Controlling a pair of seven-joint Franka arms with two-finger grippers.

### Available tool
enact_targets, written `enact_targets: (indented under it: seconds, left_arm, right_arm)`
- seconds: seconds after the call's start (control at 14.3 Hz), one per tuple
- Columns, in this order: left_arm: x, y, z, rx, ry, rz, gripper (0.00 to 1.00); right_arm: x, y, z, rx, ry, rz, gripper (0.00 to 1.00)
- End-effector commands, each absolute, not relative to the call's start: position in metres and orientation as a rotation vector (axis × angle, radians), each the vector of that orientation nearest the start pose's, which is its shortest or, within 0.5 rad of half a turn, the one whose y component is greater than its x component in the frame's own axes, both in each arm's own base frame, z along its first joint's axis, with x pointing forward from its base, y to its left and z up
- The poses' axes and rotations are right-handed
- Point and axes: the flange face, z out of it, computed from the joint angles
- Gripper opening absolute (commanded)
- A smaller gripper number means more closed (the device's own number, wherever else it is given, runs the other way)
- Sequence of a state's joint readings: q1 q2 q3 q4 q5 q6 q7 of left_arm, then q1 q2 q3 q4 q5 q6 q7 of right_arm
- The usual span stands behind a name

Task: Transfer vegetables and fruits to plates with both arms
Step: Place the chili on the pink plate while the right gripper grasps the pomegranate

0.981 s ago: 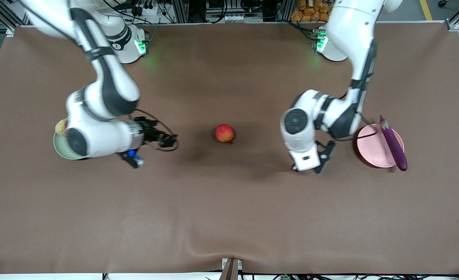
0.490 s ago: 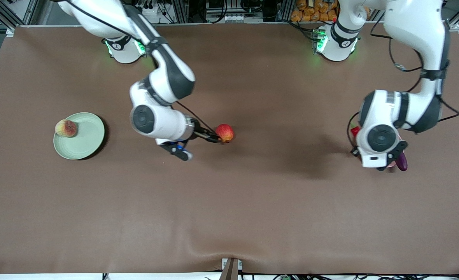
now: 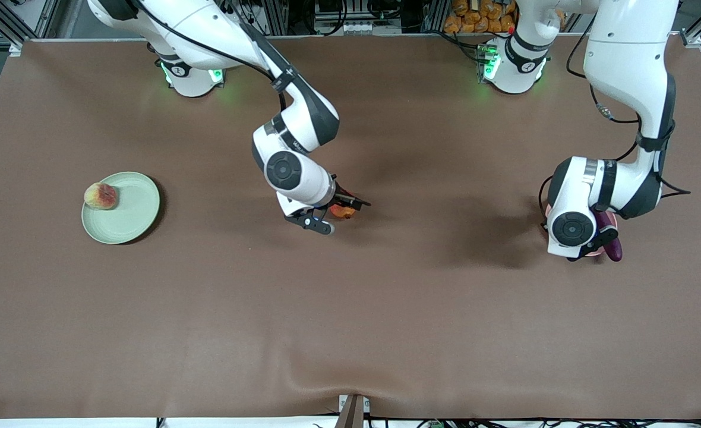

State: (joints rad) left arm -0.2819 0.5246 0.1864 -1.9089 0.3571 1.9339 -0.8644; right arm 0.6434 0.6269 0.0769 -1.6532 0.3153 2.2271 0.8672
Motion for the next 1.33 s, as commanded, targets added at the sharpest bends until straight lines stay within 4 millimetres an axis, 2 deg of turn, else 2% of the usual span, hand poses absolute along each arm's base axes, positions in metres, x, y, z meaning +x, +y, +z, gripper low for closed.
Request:
enact_targets:
  seconds: [0.0, 0.07, 0.14, 0.28, 0.35, 0.42, 0.49, 0.63, 0.7, 0.77, 0.91, 1.05, 1.19, 1.26]
  left_arm:
    - [0.589, -0.028, 0.213, -2.469, -0.684, 0.276, 0.12]
    - [0.594, -0.022, 0.213, -2.469, -0.7, 0.269, 0.46]
    - [0.598, -0.018, 0.216, -2.47, -0.711, 0.26, 0.99]
    - [0.603, -0.019, 0.222, -2.477, -0.717, 0.243, 1.0]
    - [0.607, -0.02, 0.23, -2.486, -0.722, 0.225, 1.0]
    - [0.613, -0.021, 0.245, -2.508, -0.722, 0.198, 1.0]
    - [0.619, -0.022, 0.261, -2.528, -0.706, 0.187, 1.0]
    - [0.622, -0.022, 0.306, -2.564, -0.699, 0.139, 1.0]
    - [0.62, -0.022, 0.334, -2.582, -0.705, 0.108, 1.0]
    - [0.619, -0.024, 0.361, -2.621, -0.705, 0.081, 1.0]
    - [0.613, -0.023, 0.424, -2.743, -0.725, 0.008, 1.0]
    - [0.598, -0.014, 0.483, -2.829, -0.744, -0.063, 1.0]
    - [0.579, -0.012, 0.52, -2.875, -0.67, -0.044, 1.0]
    - [0.571, -0.014, 0.534, -2.892, -0.608, -0.032, 1.0]
  right_arm:
    - [0.499, 0.454, 0.23, -2.923, 0.56, 0.288, 1.0]
    - [0.5, 0.456, 0.226, -2.914, 0.572, 0.27, 1.0]
    - [0.502, 0.457, 0.223, -2.905, 0.592, 0.259, 1.0]
    - [0.503, 0.458, 0.217, -2.892, 0.624, 0.242, 1.0]
    - [0.496, 0.464, 0.211, -2.902, 0.606, 0.244, 1.0]
    - [0.493, 0.467, 0.207, -2.909, 0.598, 0.249, 1.0]
    - [0.492, 0.466, 0.206, -2.913, 0.593, 0.248, 0.82]
    - [0.493, 0.465, 0.206, -2.95, 0.549, 0.219, 0.39]
    - [0.498, 0.459, 0.212, -2.952, 0.549, 0.215, 0.06]
    - [0.504, 0.45, 0.219, -2.965, 0.565, 0.249, 0.0]
    - [0.529, 0.416, 0.273, -2.981, 0.623, 0.36, 0.0]
    - [0.551, 0.36, 0.326, -3.008, 0.621, 0.52, 0.0]
    - [0.561, 0.298, 0.366, -3.016, 0.501, 0.606, 0.0]
    - [0.565, 0.259, 0.376, -3.013, 0.458, 0.658, 0.0]
